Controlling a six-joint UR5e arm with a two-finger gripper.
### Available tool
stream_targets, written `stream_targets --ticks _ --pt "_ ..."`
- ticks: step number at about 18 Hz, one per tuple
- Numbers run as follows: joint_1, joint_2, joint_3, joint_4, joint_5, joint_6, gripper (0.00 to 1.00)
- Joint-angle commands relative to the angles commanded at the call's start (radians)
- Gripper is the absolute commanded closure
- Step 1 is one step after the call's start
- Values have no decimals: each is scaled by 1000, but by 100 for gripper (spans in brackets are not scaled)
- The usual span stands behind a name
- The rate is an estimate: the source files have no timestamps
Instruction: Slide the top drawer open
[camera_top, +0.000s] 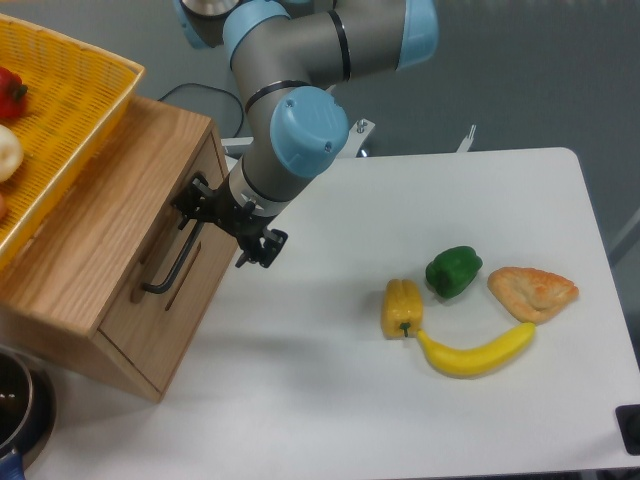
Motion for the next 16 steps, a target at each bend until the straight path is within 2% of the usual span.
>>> stream_targets --ticks 16 --pt "2 -11 0 31 3 2 0"
